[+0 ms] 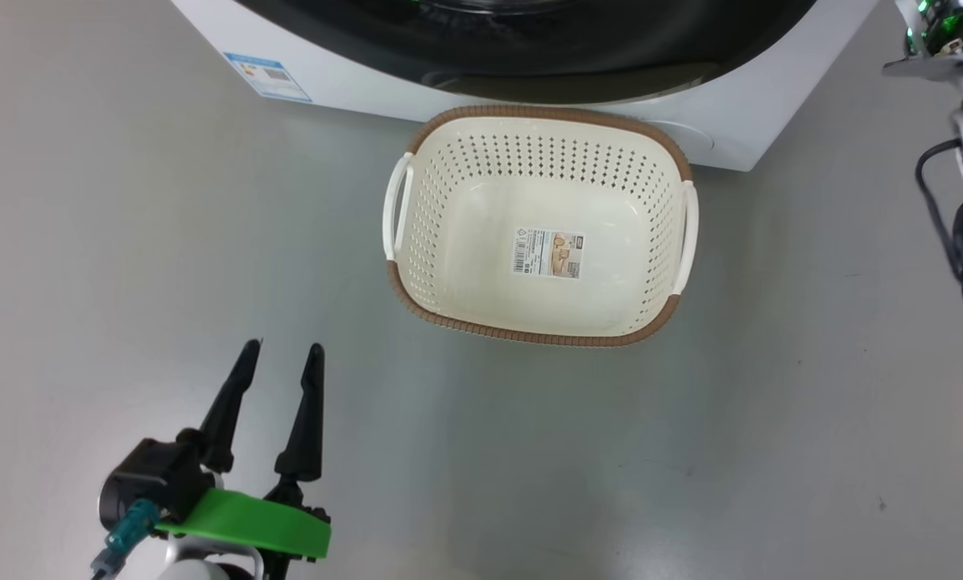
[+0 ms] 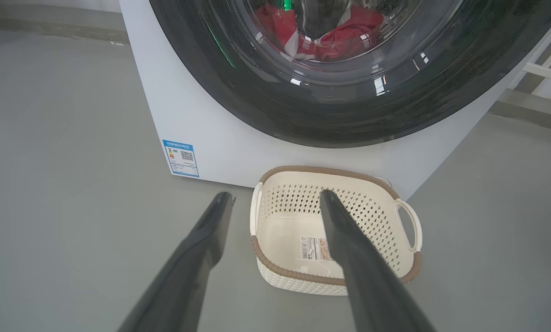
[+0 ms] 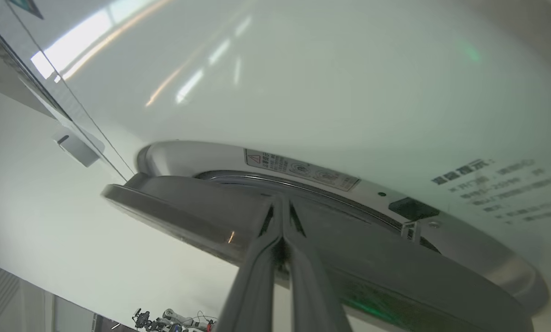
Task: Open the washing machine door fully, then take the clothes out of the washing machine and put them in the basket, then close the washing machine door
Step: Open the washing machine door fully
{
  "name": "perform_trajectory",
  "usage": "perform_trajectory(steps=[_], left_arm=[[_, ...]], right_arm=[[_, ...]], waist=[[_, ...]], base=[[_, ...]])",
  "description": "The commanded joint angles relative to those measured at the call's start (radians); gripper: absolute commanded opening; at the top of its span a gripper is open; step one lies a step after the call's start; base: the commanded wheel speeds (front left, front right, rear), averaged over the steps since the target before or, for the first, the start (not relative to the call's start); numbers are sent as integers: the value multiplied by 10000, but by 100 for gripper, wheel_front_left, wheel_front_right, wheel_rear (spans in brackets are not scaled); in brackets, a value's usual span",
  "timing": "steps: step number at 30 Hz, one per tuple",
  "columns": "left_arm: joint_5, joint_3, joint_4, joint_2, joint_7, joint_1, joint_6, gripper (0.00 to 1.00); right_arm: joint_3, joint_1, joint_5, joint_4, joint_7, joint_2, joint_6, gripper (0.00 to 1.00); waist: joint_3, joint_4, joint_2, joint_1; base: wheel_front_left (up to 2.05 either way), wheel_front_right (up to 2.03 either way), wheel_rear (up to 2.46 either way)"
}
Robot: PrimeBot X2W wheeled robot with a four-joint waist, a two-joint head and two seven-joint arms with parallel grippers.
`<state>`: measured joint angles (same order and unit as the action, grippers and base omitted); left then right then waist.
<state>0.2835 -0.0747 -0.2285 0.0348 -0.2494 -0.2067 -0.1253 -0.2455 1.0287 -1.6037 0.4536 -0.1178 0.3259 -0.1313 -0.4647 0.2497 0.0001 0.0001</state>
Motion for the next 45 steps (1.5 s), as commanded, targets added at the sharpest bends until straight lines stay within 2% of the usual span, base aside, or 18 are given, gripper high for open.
perform_trajectory(steps=[1,14,23,33,45], left_arm=[[100,256,171,154,-124,-134,-53,100],[179,62,39,154,-124,-185,-53,100],[124,57,8,154,-124,30,-53,100],[-27,110,35,154,-124,298,-54,100],[-158,203,169,154,-124,614,-54,100]], right_arm=[[-72,276,-194,-138,-364,39,6,0],[-396,1226,-681,1232,-2824,260,6,0],[-659,1066,-994,1618,-4233,114,6,0],[-983,587,-993,1693,-5106,-95,6,0],[-1357,-345,-857,1192,-5832,-371,6,0]], waist=[[-47,44,-1,0],[20,168,-1,-1],[474,98,-1,-1],[978,-63,-1,-1],[1517,-313,-1,-1]], base=[[0,0,0],[0,0,0],[0,0,0],[0,0,0],[0,0,0]])
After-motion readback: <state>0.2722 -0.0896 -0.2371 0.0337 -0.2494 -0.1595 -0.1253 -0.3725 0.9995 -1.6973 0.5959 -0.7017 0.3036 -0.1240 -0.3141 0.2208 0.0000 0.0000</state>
